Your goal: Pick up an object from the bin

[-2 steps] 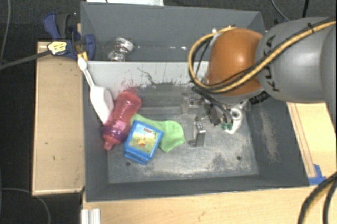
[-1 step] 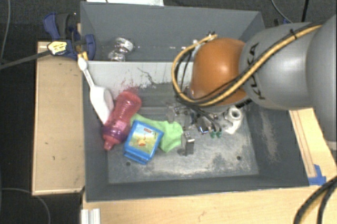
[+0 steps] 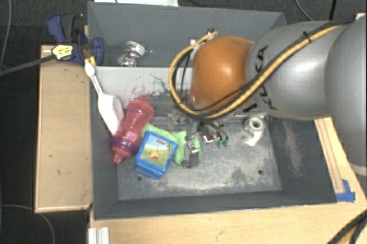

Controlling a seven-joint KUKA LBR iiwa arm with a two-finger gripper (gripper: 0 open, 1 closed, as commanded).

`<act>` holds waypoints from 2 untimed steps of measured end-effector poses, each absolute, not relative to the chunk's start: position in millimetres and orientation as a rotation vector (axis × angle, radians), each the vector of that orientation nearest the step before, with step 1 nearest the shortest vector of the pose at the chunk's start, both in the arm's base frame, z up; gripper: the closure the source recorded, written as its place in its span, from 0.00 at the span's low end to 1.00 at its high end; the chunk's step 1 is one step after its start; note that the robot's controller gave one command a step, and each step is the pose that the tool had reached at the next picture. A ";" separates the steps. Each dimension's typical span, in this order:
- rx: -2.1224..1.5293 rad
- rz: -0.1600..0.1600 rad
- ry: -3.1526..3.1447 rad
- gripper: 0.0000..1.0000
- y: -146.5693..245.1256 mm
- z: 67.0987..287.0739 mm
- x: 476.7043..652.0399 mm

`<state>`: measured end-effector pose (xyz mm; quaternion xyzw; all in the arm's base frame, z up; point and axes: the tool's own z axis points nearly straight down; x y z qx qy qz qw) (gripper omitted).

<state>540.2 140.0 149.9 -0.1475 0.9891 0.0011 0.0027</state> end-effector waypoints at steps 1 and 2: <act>-0.449 0.003 3.102 0.00 130.2 77.4 544.8; -0.726 -0.005 3.058 1.00 140.8 70.3 556.2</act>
Offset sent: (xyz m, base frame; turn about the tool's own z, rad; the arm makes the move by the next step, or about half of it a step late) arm 0.0152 0.0036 -0.0799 -0.1744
